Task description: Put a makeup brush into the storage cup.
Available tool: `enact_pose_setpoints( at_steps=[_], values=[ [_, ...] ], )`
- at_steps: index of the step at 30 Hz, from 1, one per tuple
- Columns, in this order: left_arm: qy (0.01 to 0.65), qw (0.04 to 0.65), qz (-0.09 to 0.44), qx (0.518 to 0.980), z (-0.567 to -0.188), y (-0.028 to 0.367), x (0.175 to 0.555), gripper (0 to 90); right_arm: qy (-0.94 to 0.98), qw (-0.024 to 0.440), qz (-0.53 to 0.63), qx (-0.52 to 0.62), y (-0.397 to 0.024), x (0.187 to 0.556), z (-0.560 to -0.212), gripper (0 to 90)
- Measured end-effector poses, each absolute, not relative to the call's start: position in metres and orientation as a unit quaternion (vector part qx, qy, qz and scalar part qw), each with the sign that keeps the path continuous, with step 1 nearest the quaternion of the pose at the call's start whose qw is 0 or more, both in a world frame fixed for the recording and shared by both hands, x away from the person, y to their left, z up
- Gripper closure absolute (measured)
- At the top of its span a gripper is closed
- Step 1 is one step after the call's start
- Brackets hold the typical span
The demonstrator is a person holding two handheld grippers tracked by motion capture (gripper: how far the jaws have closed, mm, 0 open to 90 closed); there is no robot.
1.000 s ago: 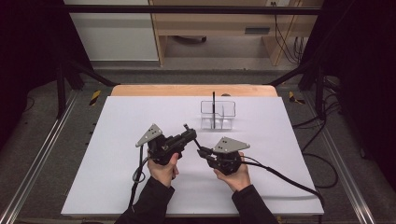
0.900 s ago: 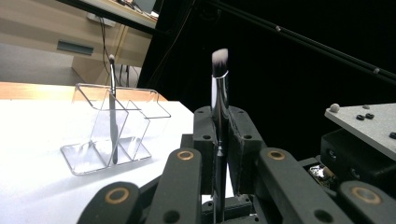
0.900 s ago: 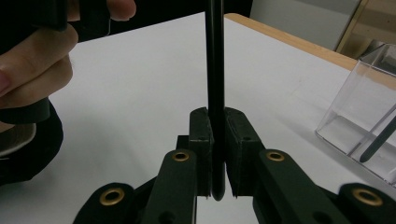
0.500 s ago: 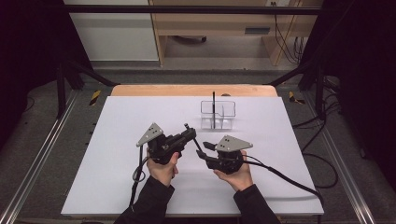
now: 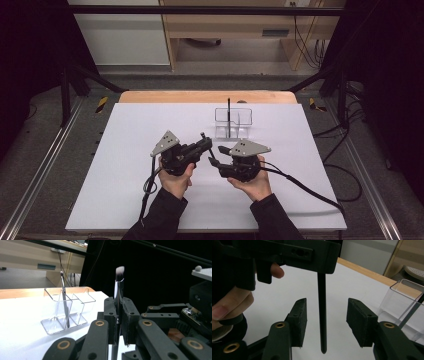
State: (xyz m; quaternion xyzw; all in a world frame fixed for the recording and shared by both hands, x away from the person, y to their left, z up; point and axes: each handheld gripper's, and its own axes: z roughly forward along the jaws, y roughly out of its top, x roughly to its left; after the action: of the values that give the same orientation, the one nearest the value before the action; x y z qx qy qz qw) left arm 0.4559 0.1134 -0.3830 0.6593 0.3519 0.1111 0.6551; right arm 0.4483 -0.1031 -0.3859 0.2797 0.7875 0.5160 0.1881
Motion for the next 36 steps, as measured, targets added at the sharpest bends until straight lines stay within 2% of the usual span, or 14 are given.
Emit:
enact_pose_setpoints(
  at_steps=[6, 18, 25, 34, 36],
  values=[
    [0.352, 0.652, 0.112, 0.662, -0.383, 0.111, 0.456, 83.1, 0.782, 0.188, 0.522, 0.283, -0.104, 0.450, -0.382, 61.9],
    [0.347, 0.650, 0.108, 0.667, -0.383, 0.109, 0.455, 83.2, 0.787, 0.183, 0.519, 0.278, -0.095, 0.452, -0.379, 72.7],
    [0.345, 0.650, 0.107, 0.669, -0.383, 0.108, 0.454, 83.2, 0.785, 0.182, 0.523, 0.278, -0.095, 0.452, -0.379, 82.2],
    [0.343, 0.650, 0.107, 0.670, -0.382, 0.110, 0.455, 82.6, 0.781, 0.177, 0.531, 0.278, -0.094, 0.452, -0.379, 83.9],
    [0.340, 0.650, 0.110, 0.670, -0.382, 0.111, 0.455, 80.2, 0.780, 0.175, 0.532, 0.280, -0.093, 0.452, -0.380, 83.9]
  ],
)
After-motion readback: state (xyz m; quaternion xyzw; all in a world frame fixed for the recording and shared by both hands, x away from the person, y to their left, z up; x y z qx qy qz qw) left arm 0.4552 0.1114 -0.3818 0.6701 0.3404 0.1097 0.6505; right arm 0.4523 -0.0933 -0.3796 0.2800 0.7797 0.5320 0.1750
